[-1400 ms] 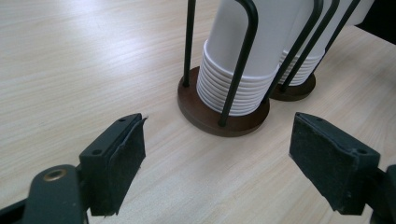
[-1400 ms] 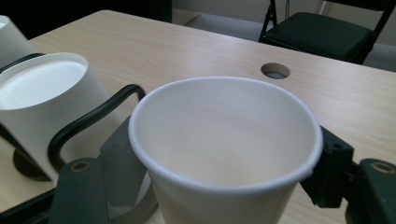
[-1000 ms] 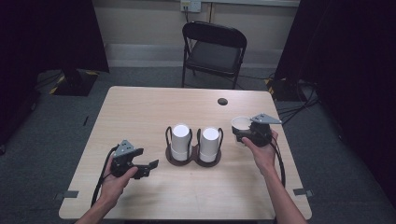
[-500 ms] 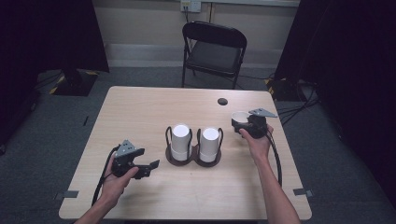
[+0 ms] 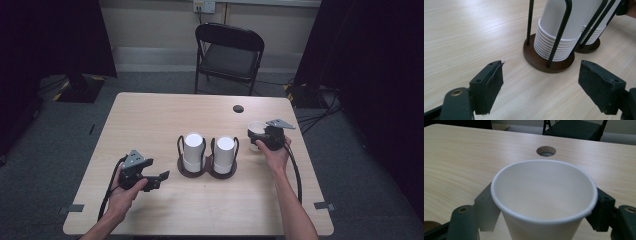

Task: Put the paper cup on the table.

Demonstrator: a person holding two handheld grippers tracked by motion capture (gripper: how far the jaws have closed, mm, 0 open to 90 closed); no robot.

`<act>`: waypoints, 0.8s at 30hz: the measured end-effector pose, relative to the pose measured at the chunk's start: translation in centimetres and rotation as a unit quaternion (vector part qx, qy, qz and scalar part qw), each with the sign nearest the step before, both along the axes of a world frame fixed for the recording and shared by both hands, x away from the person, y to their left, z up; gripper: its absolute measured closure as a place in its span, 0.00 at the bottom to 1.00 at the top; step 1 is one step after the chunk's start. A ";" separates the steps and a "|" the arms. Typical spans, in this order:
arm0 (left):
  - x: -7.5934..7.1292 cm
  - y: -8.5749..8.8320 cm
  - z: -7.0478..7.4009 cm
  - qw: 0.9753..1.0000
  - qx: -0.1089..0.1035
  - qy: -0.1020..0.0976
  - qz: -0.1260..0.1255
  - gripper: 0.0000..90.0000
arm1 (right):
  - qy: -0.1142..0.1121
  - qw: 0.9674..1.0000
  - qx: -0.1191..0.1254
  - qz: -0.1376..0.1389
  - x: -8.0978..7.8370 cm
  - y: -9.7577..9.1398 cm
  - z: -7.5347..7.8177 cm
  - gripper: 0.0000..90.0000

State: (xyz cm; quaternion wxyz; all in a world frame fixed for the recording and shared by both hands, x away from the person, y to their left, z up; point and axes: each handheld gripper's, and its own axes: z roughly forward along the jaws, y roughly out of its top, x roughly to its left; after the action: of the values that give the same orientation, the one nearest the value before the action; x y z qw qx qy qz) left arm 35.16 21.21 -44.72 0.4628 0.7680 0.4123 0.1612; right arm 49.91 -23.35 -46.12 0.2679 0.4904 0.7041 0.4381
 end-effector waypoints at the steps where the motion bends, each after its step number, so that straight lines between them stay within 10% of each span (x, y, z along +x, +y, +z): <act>1: 0.0 0.0 0.0 1.000 -0.001 0.001 0.000 0.22 | 0.001 1.000 -0.001 0.002 -0.2 0.0 0.0 0.28; 24: 0.0 -0.1 0.0 1.000 -0.002 -0.001 0.001 0.22 | 0.023 1.000 -0.010 0.008 -1.5 -0.4 -0.3 0.26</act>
State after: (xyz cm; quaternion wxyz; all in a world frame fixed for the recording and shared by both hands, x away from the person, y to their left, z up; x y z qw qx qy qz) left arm 35.15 21.14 -44.69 0.4648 0.7664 0.4130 0.1613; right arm 48.45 -23.76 -46.46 0.2531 0.4916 0.7184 0.4221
